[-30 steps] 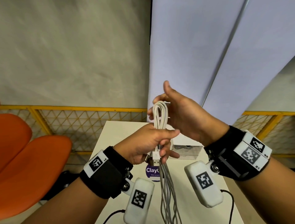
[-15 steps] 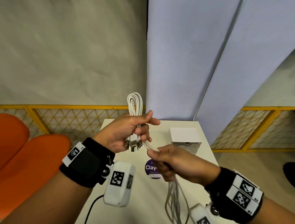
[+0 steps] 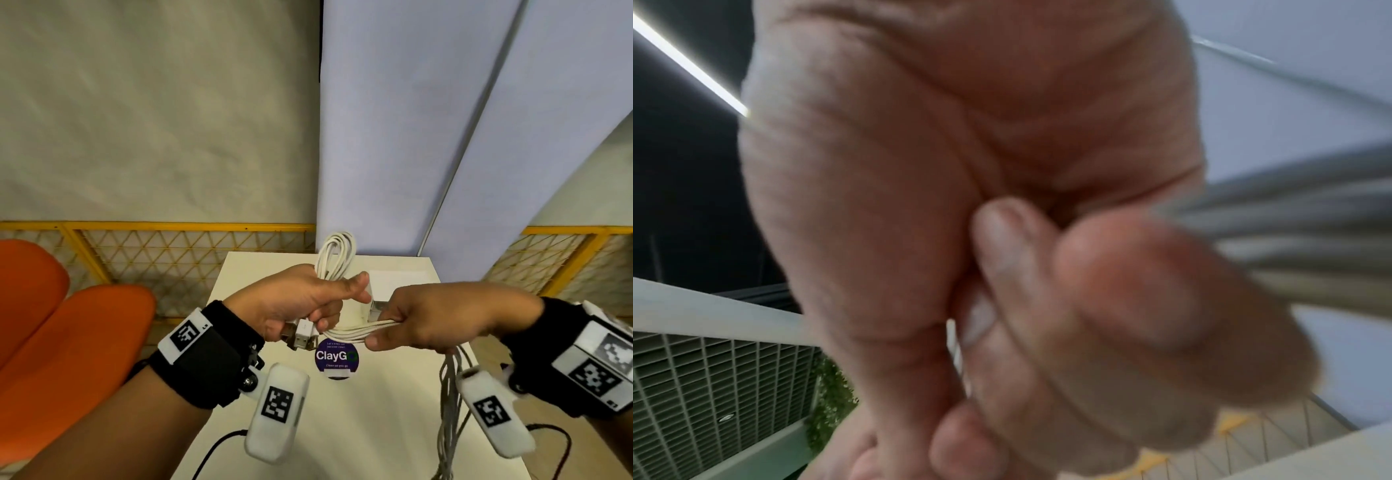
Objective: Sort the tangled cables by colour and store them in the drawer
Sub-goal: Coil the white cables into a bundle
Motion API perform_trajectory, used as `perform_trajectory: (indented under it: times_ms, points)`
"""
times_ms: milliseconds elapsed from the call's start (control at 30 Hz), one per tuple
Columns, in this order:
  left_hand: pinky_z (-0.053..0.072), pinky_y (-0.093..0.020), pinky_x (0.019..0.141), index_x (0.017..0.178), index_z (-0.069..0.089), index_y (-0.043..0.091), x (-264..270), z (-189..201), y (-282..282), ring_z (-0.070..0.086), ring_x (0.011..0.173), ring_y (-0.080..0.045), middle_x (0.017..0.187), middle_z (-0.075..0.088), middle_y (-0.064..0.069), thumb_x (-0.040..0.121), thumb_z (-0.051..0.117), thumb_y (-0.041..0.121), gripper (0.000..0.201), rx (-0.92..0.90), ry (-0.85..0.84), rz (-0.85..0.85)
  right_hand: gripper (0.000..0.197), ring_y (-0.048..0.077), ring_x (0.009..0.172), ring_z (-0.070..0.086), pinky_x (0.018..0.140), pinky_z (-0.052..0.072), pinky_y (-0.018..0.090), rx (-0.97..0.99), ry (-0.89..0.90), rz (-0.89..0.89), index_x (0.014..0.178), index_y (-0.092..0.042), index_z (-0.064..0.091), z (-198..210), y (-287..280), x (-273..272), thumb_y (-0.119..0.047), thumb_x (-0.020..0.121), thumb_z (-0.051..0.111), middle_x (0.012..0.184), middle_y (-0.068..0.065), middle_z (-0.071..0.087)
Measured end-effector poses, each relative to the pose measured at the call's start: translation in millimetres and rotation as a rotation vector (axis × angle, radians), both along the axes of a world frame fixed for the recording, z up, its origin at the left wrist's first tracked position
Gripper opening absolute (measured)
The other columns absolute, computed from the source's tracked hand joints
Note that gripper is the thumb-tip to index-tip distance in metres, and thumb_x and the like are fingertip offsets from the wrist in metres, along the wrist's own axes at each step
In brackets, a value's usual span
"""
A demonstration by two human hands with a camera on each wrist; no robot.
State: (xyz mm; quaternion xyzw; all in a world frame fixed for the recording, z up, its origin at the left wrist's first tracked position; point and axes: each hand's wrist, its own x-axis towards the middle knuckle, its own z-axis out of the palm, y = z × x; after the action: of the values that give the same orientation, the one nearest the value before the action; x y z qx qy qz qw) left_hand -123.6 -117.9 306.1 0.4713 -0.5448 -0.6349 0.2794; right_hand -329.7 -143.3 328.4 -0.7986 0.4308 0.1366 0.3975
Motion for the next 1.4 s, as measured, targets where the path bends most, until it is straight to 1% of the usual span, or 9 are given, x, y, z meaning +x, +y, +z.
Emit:
perform_trajectory:
  times_ms: [133, 267, 400, 533, 733, 900, 1100, 1300, 1400]
  points:
    - [0.035, -0.018, 0.047, 0.113, 0.066, -0.007, -7, -4, 1, 0.036, 0.043, -0.008, 0.042, 0.04, 0.005, 0.074, 0.071, 0.047, 0.067, -0.023, -0.081, -0.093, 0.048, 0.023, 0.052, 0.04, 0.05, 0.037, 0.028, -0.049, 0.144, 0.072, 0.066, -0.016, 0.048, 18, -5, 2, -0.057, 0.088, 0.062, 0.053, -0.004, 0.038]
    - [0.033, -0.022, 0.049, 0.1, 0.072, 0.001, -12, -13, -1, 0.035, 0.042, -0.011, 0.043, 0.03, 0.001, 0.089, 0.062, 0.05, 0.051, 0.061, -0.01, -0.022, 0.047, 0.02, 0.054, 0.039, 0.053, 0.037, 0.03, -0.122, 0.236, 0.114, 0.065, -0.017, 0.049, 22, -6, 9, -0.055, 0.089, 0.062, 0.057, -0.002, 0.038]
    - [0.032, -0.02, 0.043, 0.054, 0.046, 0.013, -3, -17, -6, 0.036, 0.04, -0.013, 0.038, 0.025, 0.001, 0.094, 0.056, 0.046, 0.053, 0.187, 0.307, 0.137, 0.051, 0.016, 0.052, 0.03, 0.055, 0.033, 0.032, -0.116, 0.191, 0.056, 0.06, -0.02, 0.039, 17, -7, 7, -0.055, 0.093, 0.056, 0.052, -0.007, 0.03]
    - [0.04, -0.022, 0.049, 0.049, 0.031, 0.018, 6, -14, -10, 0.042, 0.048, -0.016, 0.035, 0.025, 0.002, 0.096, 0.053, 0.046, 0.059, 0.25, 0.674, 0.311, 0.054, 0.017, 0.047, 0.026, 0.048, 0.026, 0.027, 0.03, 0.028, -0.06, 0.056, -0.023, 0.034, 8, -6, 2, -0.056, 0.094, 0.054, 0.051, -0.005, 0.031]
    - [0.029, -0.02, 0.044, 0.051, 0.034, 0.019, 6, -11, -18, 0.031, 0.038, -0.011, 0.036, 0.026, 0.004, 0.1, 0.051, 0.042, 0.057, 0.205, 0.812, 0.436, 0.055, 0.016, 0.047, 0.024, 0.044, 0.024, 0.023, 0.06, -0.06, -0.12, 0.056, -0.023, 0.03, 0, -8, 6, -0.055, 0.095, 0.052, 0.054, -0.002, 0.028]
    - [0.027, -0.022, 0.043, 0.059, 0.045, 0.013, 1, -9, -15, 0.029, 0.035, -0.011, 0.038, 0.027, 0.003, 0.096, 0.057, 0.041, 0.048, 0.105, 0.485, 0.287, 0.052, 0.016, 0.047, 0.028, 0.044, 0.028, 0.024, 0.049, 0.035, -0.045, 0.061, -0.015, 0.042, 17, -15, -1, -0.056, 0.09, 0.058, 0.055, 0.002, 0.033]
    - [0.028, -0.027, 0.051, 0.098, 0.074, 0.001, -12, -6, -7, 0.029, 0.042, -0.014, 0.046, 0.031, 0.0, 0.088, 0.065, 0.055, 0.056, -0.033, -0.028, 0.052, 0.05, 0.019, 0.051, 0.03, 0.053, 0.031, 0.03, -0.076, 0.225, 0.093, 0.055, -0.021, 0.044, 42, -22, 5, -0.052, 0.089, 0.064, 0.053, -0.001, 0.033]
    - [0.029, -0.025, 0.049, 0.085, 0.067, 0.0, -18, 0, -6, 0.032, 0.046, -0.016, 0.068, 0.048, -0.014, 0.07, 0.083, 0.055, 0.059, -0.114, -0.221, -0.137, 0.044, 0.016, 0.051, 0.033, 0.053, 0.032, 0.03, -0.132, 0.286, 0.16, 0.056, -0.022, 0.045, 62, -22, 16, -0.043, 0.088, 0.066, 0.052, -0.006, 0.036]
    - [0.037, -0.032, 0.051, 0.073, 0.068, 0.015, -20, -2, -4, 0.037, 0.052, -0.022, 0.071, 0.051, -0.011, 0.055, 0.092, 0.049, 0.045, -0.06, -0.299, -0.148, 0.038, 0.018, 0.053, 0.039, 0.054, 0.036, 0.032, -0.195, 0.329, 0.196, 0.057, -0.019, 0.053, 66, -20, 22, -0.04, 0.083, 0.073, 0.054, -0.003, 0.04]
